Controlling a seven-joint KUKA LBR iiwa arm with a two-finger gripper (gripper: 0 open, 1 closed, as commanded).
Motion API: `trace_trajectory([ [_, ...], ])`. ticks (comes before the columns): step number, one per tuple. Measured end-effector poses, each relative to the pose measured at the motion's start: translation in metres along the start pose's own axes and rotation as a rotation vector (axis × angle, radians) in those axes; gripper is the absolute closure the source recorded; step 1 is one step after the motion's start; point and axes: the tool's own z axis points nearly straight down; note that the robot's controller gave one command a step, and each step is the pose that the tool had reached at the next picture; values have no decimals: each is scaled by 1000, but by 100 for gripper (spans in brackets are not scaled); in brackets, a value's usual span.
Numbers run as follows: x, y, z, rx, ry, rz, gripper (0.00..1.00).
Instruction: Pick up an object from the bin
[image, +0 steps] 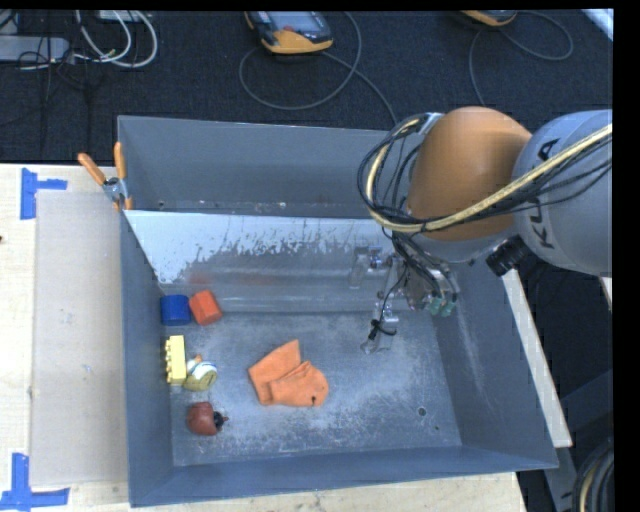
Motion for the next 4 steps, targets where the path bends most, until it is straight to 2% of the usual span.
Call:
trace_trajectory([
  [1, 1, 3, 4, 1, -6, -4, 0],
  [2, 20, 38, 30, 1, 17, -63, 0],
  [3, 20, 52, 12, 0, -13, -105, 0],
  [4, 20, 83, 78, 0, 4, -184, 0],
])
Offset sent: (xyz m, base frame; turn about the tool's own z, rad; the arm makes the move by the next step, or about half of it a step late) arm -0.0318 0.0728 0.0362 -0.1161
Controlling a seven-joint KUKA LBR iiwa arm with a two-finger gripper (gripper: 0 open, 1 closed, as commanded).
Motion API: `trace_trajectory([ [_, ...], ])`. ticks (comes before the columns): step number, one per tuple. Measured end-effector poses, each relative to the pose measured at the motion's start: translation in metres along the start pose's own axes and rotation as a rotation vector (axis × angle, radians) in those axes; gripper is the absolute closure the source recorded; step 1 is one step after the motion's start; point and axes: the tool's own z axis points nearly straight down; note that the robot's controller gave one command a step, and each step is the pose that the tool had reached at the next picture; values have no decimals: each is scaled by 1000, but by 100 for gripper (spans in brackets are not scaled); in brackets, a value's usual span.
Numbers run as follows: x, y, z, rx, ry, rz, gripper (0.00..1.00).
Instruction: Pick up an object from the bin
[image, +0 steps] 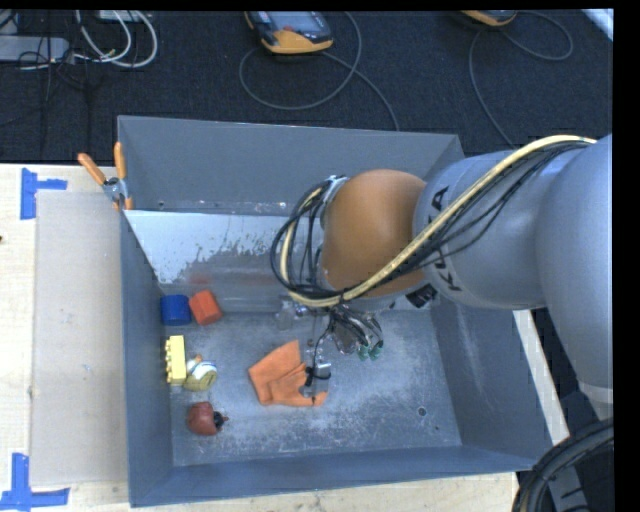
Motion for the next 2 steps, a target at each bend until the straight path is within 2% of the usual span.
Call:
trace_trajectory([
  [1, 18, 15, 56, 1, -13, -61, 0],
  [2, 12, 5, 60, -1, 0, -237, 100],
])
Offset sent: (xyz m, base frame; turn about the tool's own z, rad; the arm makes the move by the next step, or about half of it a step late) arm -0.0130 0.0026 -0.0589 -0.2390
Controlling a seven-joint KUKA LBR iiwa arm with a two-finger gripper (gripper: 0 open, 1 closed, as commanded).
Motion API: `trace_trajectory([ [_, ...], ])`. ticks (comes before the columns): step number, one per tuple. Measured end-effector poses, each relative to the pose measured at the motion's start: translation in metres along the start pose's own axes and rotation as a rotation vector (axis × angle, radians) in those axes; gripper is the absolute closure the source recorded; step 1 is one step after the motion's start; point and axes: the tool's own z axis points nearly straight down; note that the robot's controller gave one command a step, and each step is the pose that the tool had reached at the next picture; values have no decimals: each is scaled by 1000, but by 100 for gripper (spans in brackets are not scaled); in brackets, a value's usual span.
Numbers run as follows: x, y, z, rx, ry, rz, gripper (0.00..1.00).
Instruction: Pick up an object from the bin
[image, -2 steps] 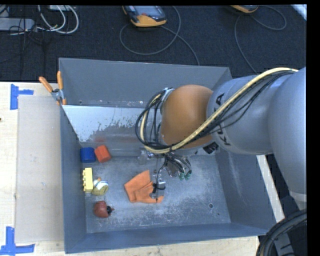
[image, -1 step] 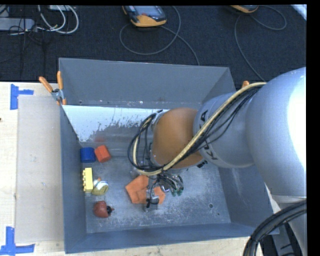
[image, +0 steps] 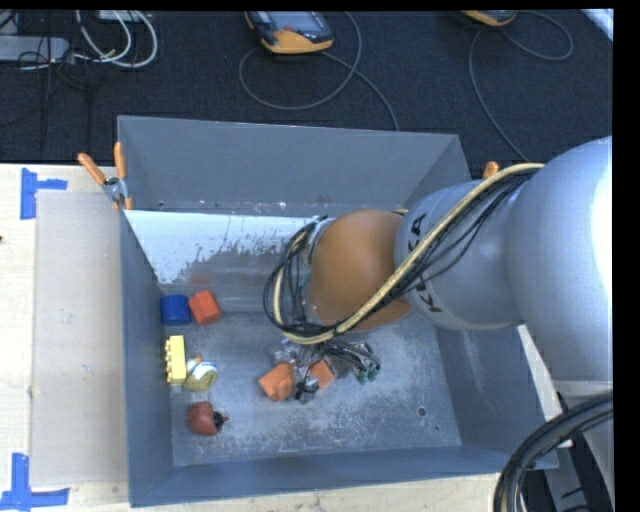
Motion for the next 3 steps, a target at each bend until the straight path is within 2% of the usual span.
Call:
trace_trajectory([
  [1, 0, 0, 0, 0, 0, 0, 100],
  [2, -13, -3, -126, -1, -1, 9, 100],
  [3, -13, -3, -126, -1, -1, 10, 100],
])
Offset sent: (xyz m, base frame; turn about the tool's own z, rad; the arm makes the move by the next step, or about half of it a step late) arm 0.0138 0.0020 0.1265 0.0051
